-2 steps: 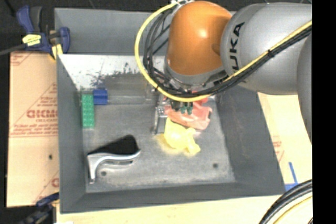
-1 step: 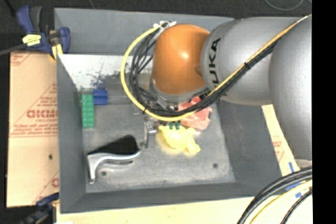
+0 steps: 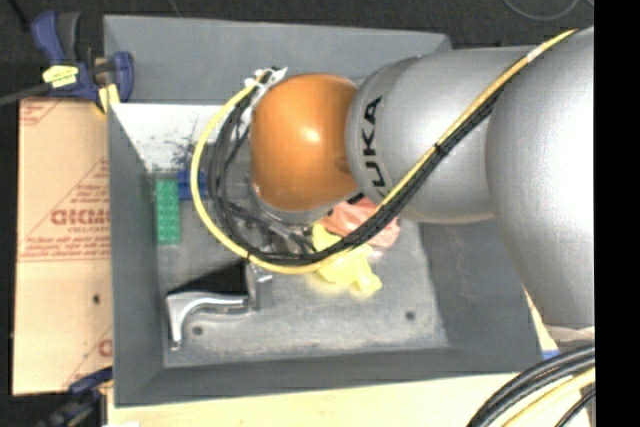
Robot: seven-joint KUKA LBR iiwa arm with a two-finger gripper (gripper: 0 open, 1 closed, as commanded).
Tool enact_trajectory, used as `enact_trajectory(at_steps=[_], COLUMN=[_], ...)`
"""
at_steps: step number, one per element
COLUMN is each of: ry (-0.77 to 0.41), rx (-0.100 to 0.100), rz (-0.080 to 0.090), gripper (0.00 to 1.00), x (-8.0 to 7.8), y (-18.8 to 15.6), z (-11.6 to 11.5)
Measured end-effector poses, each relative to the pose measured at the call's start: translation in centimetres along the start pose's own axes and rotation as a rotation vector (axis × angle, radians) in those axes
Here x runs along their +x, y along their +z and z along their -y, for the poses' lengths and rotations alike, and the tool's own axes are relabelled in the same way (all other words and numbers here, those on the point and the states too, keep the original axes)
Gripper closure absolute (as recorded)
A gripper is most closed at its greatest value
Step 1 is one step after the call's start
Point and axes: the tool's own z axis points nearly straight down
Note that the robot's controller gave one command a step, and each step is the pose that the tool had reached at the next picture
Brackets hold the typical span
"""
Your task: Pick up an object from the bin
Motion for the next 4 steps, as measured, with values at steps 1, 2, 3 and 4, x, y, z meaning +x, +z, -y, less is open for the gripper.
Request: enact_trajectory(at_steps=[1,2,3,4], ry=[-0.02,-0.11,-0.201,-0.201], rx=[0.0,0.001,0.001,0.001], rz=[0.002,0.01,0.009,0.009], gripper=[0.0,0.0,1.0,1.0], x=[0.8,1.2,2.6,2.6], y=[-0.4,6.2,8.7,8.7], z=[-1.5,-0.4,-2.9,-2.9])
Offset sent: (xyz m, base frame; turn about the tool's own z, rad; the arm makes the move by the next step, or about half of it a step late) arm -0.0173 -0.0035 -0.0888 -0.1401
